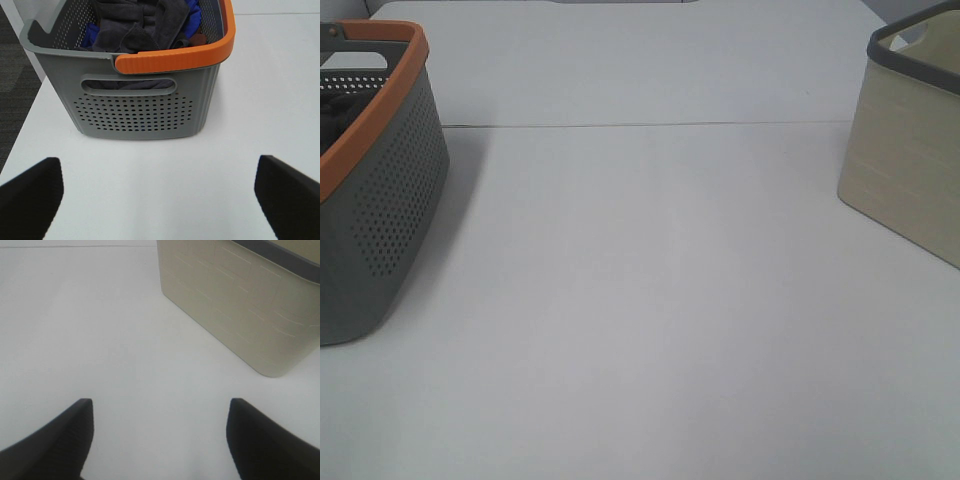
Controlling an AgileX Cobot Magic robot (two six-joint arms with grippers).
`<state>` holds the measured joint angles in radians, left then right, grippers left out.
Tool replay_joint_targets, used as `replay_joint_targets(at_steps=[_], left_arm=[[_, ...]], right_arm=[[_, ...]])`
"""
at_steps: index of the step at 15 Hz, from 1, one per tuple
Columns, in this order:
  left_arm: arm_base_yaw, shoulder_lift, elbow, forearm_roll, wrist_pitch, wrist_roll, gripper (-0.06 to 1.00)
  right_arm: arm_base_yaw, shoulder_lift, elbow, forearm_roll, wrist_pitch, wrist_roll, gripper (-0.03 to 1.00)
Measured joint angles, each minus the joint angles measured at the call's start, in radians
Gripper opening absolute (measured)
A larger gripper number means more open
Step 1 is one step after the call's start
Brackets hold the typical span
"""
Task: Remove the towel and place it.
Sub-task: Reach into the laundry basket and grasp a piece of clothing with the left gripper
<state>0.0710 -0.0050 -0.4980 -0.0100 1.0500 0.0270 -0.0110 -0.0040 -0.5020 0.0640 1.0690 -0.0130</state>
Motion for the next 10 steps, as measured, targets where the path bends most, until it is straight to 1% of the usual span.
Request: replay_joint_targets(at_steps=[10], left_arm=[[0.000, 0.000, 0.000, 0.000, 0.000, 0.000, 0.98]], right_arm=[[0.000, 0.000, 0.000, 0.000, 0.000, 0.000, 0.66]])
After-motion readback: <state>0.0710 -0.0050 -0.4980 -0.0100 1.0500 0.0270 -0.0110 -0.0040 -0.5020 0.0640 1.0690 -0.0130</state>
